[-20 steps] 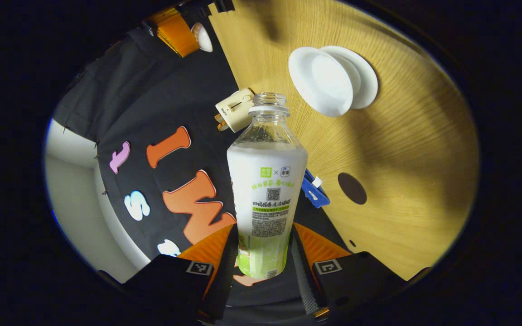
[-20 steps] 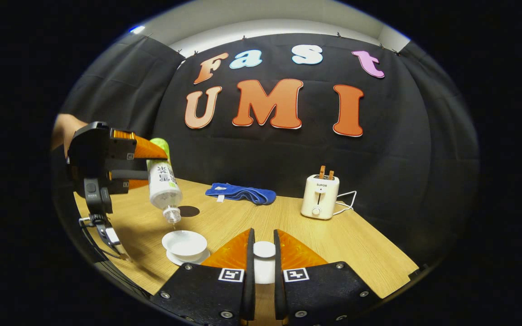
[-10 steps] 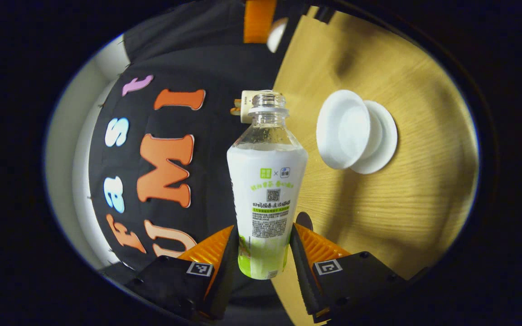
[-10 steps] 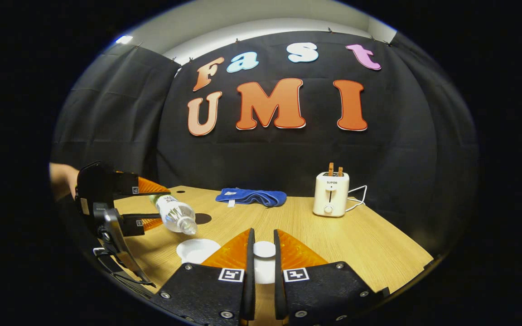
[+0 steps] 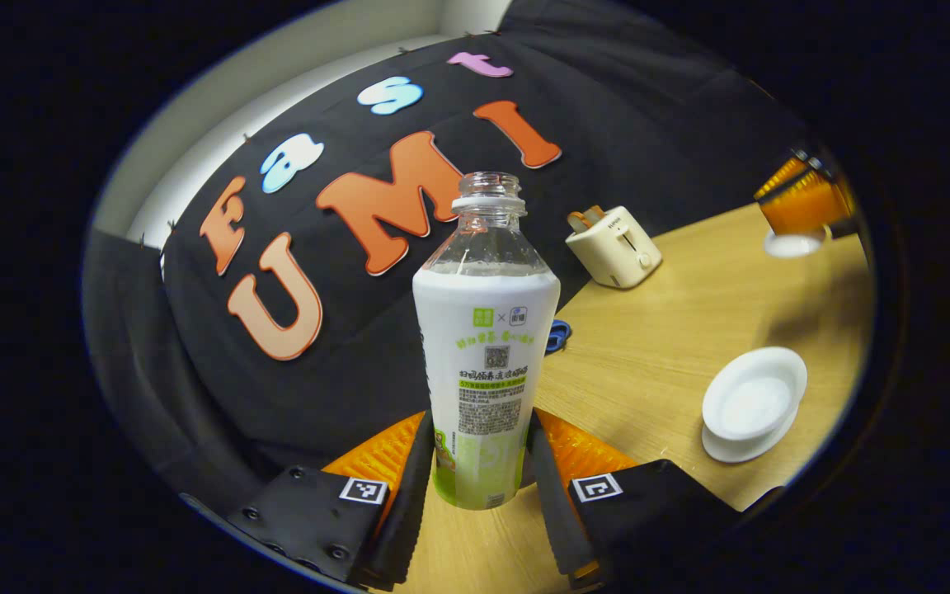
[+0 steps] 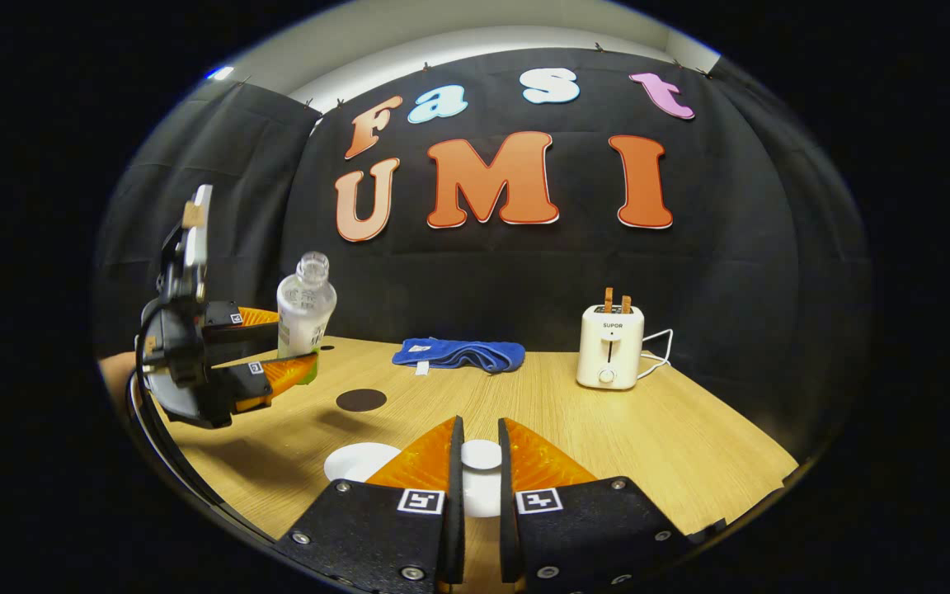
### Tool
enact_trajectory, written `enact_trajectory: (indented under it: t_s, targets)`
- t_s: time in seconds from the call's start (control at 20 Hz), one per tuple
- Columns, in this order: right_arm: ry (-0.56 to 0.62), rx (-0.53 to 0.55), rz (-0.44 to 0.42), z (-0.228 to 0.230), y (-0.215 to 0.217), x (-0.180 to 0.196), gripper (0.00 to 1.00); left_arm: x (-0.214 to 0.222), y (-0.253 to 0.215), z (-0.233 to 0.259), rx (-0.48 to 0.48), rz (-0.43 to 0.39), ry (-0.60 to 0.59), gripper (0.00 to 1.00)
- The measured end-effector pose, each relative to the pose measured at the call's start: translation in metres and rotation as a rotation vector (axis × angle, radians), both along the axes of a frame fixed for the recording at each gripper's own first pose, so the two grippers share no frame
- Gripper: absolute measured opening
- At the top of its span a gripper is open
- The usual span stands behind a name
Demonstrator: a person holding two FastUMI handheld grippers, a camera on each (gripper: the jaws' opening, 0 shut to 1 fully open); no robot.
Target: Open the teacup lid with one hand, grasp the water bottle and pour water into the teacup with the other hand; after pouring, place the water bottle on the coaster and then close the teacup lid.
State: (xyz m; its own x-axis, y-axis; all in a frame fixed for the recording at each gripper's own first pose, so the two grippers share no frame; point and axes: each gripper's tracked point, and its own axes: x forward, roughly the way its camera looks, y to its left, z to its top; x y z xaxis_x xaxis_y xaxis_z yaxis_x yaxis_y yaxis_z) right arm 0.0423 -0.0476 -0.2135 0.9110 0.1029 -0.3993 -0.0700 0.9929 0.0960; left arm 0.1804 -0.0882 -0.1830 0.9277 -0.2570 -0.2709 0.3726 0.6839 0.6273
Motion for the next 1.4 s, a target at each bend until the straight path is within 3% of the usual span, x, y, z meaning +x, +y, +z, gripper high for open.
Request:
enact_trajectory:
  t_s: [0.05,0.1,0.2,0.25,0.7,1.05,1.1,1.15,1.4]
  targets:
    - [0.004,-0.001,0.003,-0.002,0.003,0.002,0.17,0.006,0.004,0.0,-0.058,0.015,0.013,0.62]
    - [0.011,-0.003,0.012,-0.004,0.005,0.002,0.17,0.015,0.005,0.003,-0.111,0.024,0.034,0.67]
    - [0.016,-0.009,0.021,-0.006,0.008,0.003,0.17,0.03,0.009,0.0,-0.204,0.046,0.052,0.63]
    - [0.015,-0.007,0.02,-0.006,0.008,0.004,0.17,0.036,0.011,0.002,-0.242,0.058,0.057,0.66]
    - [0.003,-0.006,0.048,-0.003,0.022,0.007,0.17,0.091,0.022,-0.021,-0.543,0.179,0.142,0.64]
    - [0.011,-0.007,0.072,-0.009,0.032,0.009,0.18,0.114,0.029,-0.068,-0.58,0.22,0.23,0.64]
    - [0.015,-0.013,0.076,-0.011,0.032,0.009,0.18,0.116,0.029,-0.073,-0.573,0.223,0.242,0.69]
    - [0.016,-0.018,0.077,-0.012,0.033,0.01,0.17,0.12,0.029,-0.079,-0.575,0.23,0.247,0.65]
    - [0.021,-0.018,0.087,-0.014,0.037,0.013,0.17,0.122,0.031,-0.103,-0.591,0.257,0.298,0.65]
